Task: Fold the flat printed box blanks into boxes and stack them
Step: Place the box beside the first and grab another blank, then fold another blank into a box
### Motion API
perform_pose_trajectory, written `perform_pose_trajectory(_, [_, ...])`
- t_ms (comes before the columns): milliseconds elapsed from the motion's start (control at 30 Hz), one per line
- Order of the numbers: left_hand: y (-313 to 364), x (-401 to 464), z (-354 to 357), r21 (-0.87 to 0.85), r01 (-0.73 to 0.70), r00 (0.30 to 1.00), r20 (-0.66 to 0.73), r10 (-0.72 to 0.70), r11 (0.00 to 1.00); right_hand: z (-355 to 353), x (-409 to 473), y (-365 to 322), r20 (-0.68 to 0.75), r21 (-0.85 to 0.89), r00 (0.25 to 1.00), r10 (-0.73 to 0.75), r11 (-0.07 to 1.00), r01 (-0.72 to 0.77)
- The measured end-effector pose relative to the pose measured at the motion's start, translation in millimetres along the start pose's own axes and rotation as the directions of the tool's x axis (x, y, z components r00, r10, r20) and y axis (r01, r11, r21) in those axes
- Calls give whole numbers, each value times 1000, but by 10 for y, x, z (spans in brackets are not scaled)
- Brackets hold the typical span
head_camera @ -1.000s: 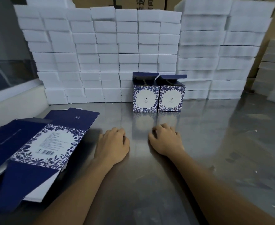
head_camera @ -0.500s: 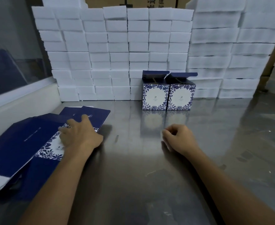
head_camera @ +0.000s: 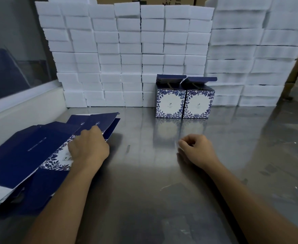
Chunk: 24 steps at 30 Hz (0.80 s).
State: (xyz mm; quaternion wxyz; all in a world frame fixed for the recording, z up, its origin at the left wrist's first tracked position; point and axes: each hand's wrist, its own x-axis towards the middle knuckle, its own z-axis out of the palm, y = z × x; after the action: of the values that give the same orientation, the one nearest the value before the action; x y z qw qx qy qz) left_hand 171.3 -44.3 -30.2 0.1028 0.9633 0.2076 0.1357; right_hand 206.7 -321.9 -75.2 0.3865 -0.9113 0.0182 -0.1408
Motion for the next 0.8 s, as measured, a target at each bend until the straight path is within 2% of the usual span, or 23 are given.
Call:
perform_pose_trajectory(133, [-6, -33, 58, 80, -55, 994, -91, 63, 995, -9, -26, -10, -7, 15, 1000, -16, 1000, 16])
perform_pose_trajectory(267, [127, -115, 35, 147, -155, 943, -271, 191, 977, -3, -108, -139, -125, 87, 986, -108, 989, 119])
perform_pose_trajectory(300, [184, -157, 32, 156, -186, 925, -304, 226, 970, 14, -147, -197, -119, 128, 983, -142, 979, 157])
perform_pose_trajectory(367, [320, -262, 37, 171, -259, 890, -341, 304, 951, 75, -233, -324, -24, 325, 983, -180, 929, 178])
perform_pose_trajectory(467, [540, -465, 74, 203, -410, 815, -357, 457, 889, 183, -371, -535, 221, 644, 961, -167, 765, -15])
perform_pose_trajectory(567, [733, -662, 151, 228, -558, 731, -320, 603, 798, 261, -420, -661, 386, 800, 911, -146, 545, -252])
perform_pose_trajectory(700, [845, -740, 247, 125, -697, 660, -271, 700, 706, 218, -398, -658, 447, 880, 893, -42, 199, -431])
perform_pose_trajectory(733, [848, -747, 244, 54, -730, 644, -278, 713, 681, 195, -372, -627, 447, 882, 894, 8, 162, -443])
perform_pose_trajectory(800, [827, -762, 254, -73, -781, 605, -332, 724, 620, 146, -312, -570, 431, 880, 896, 108, 168, -444])
